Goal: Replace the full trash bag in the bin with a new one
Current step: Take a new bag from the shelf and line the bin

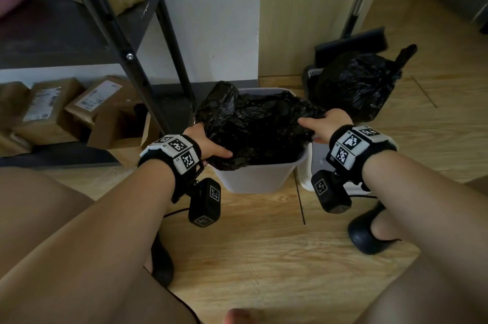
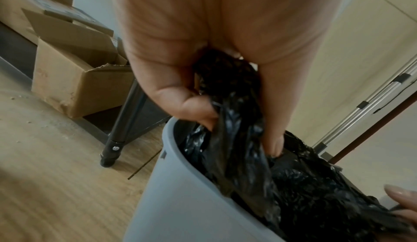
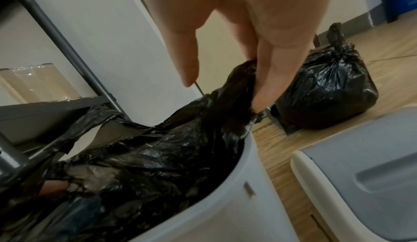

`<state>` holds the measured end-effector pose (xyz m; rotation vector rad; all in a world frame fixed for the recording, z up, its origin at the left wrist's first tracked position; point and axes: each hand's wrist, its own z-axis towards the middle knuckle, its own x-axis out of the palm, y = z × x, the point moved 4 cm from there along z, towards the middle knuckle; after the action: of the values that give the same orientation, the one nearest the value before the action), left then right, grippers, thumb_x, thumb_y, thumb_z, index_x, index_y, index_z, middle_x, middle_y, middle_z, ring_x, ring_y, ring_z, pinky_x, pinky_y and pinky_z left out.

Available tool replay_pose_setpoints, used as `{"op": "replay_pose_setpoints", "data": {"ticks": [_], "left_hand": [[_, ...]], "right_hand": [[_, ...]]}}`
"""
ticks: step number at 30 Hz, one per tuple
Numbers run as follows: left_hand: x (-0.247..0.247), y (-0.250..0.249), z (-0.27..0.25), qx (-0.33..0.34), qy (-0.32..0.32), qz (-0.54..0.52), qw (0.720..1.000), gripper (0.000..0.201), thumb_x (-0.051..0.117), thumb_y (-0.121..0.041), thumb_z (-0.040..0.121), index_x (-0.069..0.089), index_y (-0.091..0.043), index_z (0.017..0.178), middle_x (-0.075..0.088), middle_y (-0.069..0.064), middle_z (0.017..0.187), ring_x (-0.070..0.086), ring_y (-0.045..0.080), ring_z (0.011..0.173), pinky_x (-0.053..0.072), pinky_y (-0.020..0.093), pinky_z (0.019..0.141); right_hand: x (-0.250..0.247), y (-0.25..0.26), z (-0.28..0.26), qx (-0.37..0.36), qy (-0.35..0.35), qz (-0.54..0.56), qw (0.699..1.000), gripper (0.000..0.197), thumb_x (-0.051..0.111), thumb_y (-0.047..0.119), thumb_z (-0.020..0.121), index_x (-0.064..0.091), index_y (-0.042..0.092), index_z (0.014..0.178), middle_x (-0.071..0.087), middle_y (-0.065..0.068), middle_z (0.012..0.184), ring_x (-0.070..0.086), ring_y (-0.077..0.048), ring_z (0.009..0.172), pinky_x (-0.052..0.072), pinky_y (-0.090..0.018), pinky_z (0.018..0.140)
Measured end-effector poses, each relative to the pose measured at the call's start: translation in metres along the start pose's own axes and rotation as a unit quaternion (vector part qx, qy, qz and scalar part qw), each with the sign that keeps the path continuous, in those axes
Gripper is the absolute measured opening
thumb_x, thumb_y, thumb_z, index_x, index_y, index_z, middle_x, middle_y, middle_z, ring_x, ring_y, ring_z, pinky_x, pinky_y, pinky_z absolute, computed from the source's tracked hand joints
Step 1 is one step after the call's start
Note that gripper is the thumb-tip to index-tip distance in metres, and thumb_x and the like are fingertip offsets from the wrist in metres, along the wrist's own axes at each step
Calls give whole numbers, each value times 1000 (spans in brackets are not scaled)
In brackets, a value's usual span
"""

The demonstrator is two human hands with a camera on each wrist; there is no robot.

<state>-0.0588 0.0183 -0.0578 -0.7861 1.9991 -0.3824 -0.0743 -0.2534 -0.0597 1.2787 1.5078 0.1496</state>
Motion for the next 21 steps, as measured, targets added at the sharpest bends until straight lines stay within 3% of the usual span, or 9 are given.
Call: {"op": "replay_pose_setpoints", "data": {"ticks": [2,3,5,9,12,14,15,18,21], "left_hand": [[0,1,-2,-4,4,-5,1000,85,87,-21,61,44,-12,134,59,14,123,65,34,102,58,45,83],[0,2,-2,-6,4,-10,1000,86,87,-20,60,45,-13,134,59,14,123,65,34,102,58,47,84],[0,5,-1,-2,-4,-13,1000,88,88,-20,58,46,-15,135,60,13,124,64,34,103,58,47,83],[-4,12,1,-9,-16,2,1000,88,88,-23,59,45,-15,135,60,12,124,64,33,105,57,46,85],[-7,17,3,-12,-24,16,1000,89,89,-26,57,46,-15,134,60,11,124,63,32,108,56,44,89],[-6,18,5,-11,-26,24,999,92,89,-28,56,45,-16,135,59,12,125,61,32,111,54,46,93],[-4,18,7,-10,-27,26,999,93,89,-28,55,44,-16,136,59,12,126,60,32,113,53,46,94],[0,17,12,-11,-28,27,999,98,91,-28,51,43,-16,136,58,12,127,60,33,113,53,48,94],[4,16,16,-11,-27,33,999,100,91,-28,52,42,-15,138,59,13,127,61,34,111,54,47,93]], "right_hand": [[6,-1,3,16,-8,34,999,115,81,56,35,46,1,130,50,-16,131,55,-35,116,53,-49,90],[7,1,1,26,-20,37,999,115,84,53,41,39,3,136,43,-16,137,50,-36,122,52,-49,92],[5,3,-1,43,-62,17,997,106,84,43,58,31,3,140,34,-17,141,45,-35,126,50,-47,97],[0,-1,11,75,-106,-13,991,87,76,18,76,22,4,143,25,-15,148,38,-31,133,38,-36,108],[-2,-2,11,25,-103,5,994,82,64,3,82,19,19,149,19,-12,152,41,-30,129,40,-28,97],[-8,1,9,-20,-100,20,995,70,53,-1,86,30,30,145,27,-12,148,48,-31,119,39,-24,85],[-11,5,9,-40,-88,8,995,61,50,-1,87,42,28,139,35,-13,145,51,-32,116,40,-24,86],[-19,13,12,-18,-36,-44,998,32,57,5,90,66,10,120,58,-17,130,56,-32,118,44,-30,99],[-24,11,3,-55,-53,-169,983,32,58,23,90,69,-1,108,67,-17,113,61,-34,109,49,-35,89]]}}
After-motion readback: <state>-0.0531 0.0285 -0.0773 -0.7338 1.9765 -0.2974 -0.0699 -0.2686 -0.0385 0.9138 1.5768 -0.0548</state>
